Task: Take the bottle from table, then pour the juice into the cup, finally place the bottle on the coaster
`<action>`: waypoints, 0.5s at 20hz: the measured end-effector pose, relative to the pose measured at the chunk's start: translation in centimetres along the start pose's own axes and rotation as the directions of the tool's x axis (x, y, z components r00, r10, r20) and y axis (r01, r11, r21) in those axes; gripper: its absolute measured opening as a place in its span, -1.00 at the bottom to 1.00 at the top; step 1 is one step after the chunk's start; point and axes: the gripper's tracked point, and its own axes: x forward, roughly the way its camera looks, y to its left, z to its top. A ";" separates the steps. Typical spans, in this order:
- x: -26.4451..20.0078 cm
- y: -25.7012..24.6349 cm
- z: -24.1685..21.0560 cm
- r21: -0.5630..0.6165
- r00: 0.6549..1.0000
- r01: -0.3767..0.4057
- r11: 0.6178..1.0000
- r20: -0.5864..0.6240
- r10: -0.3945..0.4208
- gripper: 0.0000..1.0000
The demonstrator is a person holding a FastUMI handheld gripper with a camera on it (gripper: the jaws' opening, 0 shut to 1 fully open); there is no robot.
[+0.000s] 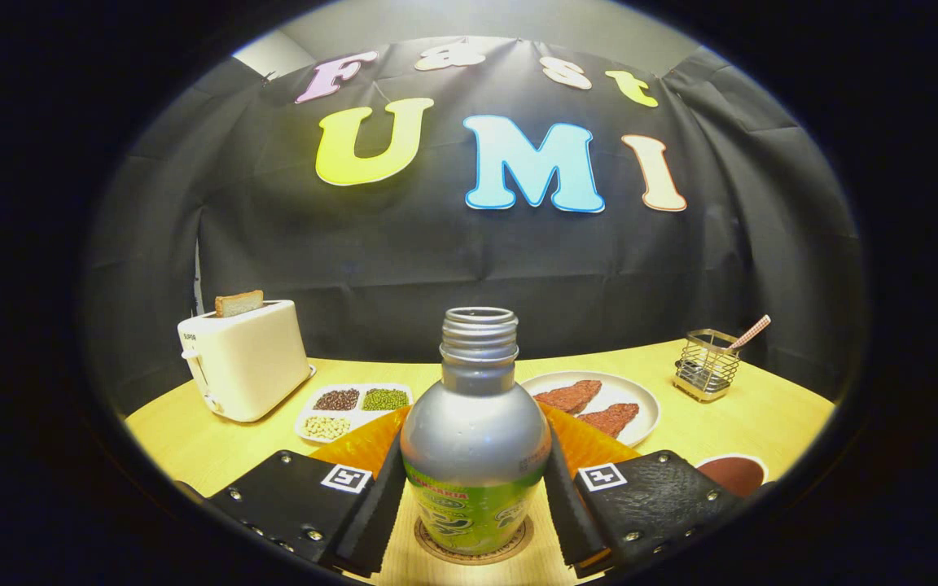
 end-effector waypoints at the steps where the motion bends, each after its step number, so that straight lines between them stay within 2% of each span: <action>1: 0.0 -0.1 -0.1 -0.002 1.000 0.003 1.000 0.007 -0.003 0.55; 7: 0.5 0.0 -0.2 -0.015 0.999 0.017 1.000 0.030 -0.017 0.56; 8: 0.4 -0.1 -0.3 -0.012 0.999 0.021 1.000 0.027 -0.020 0.59; 10: 0.1 -0.1 0.0 0.009 0.999 0.018 1.000 0.028 -0.018 0.79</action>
